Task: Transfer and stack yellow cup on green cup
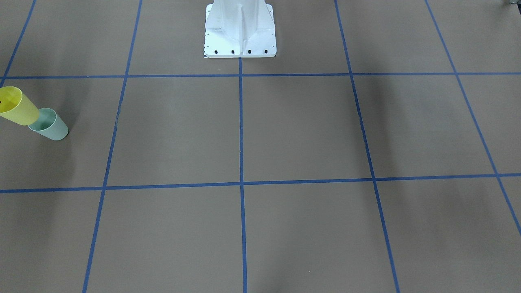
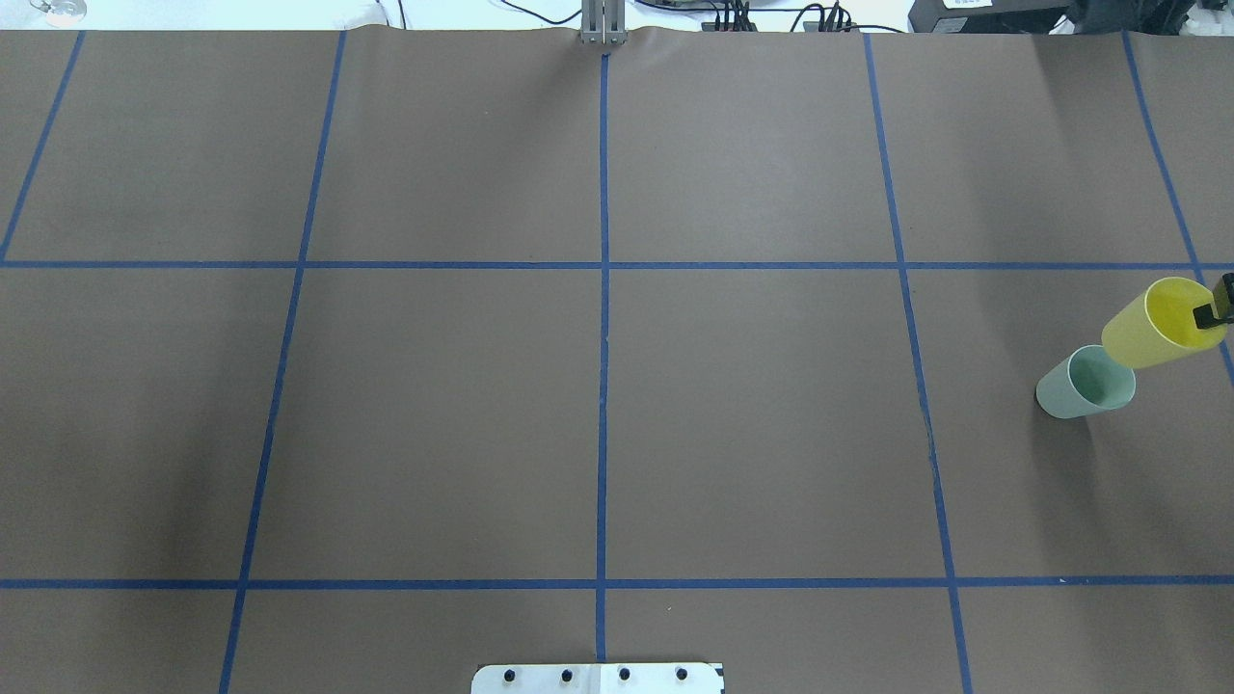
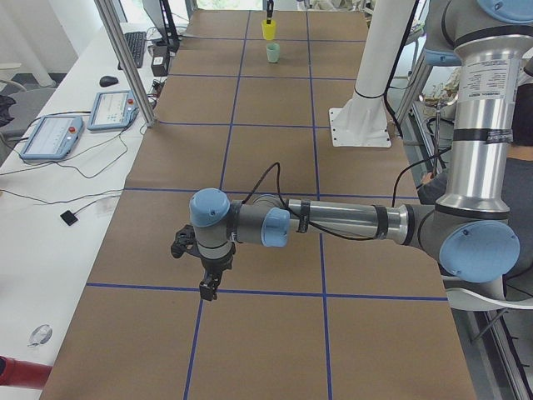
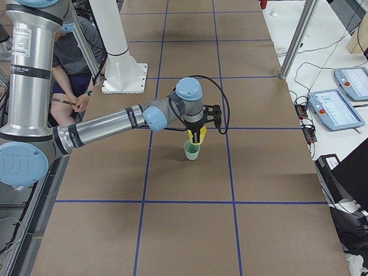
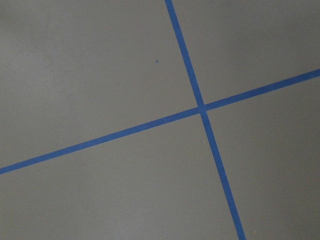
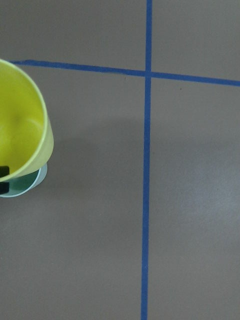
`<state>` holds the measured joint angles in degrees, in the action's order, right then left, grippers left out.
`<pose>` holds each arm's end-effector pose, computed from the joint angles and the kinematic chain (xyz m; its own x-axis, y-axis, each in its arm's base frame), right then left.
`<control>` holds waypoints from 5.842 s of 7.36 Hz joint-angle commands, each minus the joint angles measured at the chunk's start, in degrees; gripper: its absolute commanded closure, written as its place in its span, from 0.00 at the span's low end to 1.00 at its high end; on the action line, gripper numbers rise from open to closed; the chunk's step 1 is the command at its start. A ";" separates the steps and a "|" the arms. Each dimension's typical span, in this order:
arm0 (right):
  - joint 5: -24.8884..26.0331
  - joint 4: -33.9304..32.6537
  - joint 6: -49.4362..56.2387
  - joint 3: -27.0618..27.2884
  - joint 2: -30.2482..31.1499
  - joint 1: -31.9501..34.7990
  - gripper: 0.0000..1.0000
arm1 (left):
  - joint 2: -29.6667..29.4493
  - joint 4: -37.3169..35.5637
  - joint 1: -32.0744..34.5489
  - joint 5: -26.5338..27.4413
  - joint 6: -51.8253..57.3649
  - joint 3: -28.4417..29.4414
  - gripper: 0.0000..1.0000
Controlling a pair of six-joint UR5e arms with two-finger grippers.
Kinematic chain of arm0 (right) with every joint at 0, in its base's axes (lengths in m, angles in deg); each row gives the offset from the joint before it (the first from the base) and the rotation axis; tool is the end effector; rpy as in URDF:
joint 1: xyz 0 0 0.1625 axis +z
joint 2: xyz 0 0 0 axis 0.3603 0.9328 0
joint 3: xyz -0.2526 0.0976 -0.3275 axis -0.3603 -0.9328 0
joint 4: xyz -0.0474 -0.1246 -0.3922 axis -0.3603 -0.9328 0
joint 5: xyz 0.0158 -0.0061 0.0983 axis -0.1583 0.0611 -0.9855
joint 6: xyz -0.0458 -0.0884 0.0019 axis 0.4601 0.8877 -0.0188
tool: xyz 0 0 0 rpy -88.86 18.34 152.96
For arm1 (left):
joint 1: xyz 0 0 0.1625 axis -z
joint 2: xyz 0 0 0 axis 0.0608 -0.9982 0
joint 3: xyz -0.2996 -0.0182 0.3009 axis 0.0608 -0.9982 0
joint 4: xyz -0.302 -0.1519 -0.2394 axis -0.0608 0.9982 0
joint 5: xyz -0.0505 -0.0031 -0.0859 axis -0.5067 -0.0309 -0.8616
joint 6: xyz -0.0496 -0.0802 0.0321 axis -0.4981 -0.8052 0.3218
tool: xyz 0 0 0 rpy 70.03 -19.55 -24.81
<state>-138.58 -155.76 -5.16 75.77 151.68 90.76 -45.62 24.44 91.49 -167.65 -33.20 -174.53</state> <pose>-0.0839 -0.4169 0.5002 0.6549 -0.0165 0.7555 -0.0635 0.9950 0.0768 -0.0539 -0.5053 0.6392 0.7580 0.2874 -0.5856 -0.1965 0.9566 0.2152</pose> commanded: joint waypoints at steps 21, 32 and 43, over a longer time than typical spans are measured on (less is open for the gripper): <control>3.62 -14.59 31.90 -7.62 -4.24 12.76 0.00 | 3.06 -1.15 0.15 -2.65 -0.05 -1.49 0.00; 3.01 -19.82 37.87 -10.35 -3.45 17.54 0.00 | 4.90 -0.45 6.30 -6.70 0.30 -2.73 0.00; 3.01 -19.73 37.96 -11.14 -3.27 17.54 0.00 | 7.01 0.17 6.39 -6.69 0.39 -2.90 0.00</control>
<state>-135.57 -175.56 32.76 64.56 148.41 108.31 -38.80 24.60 97.81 -174.34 -32.81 -177.48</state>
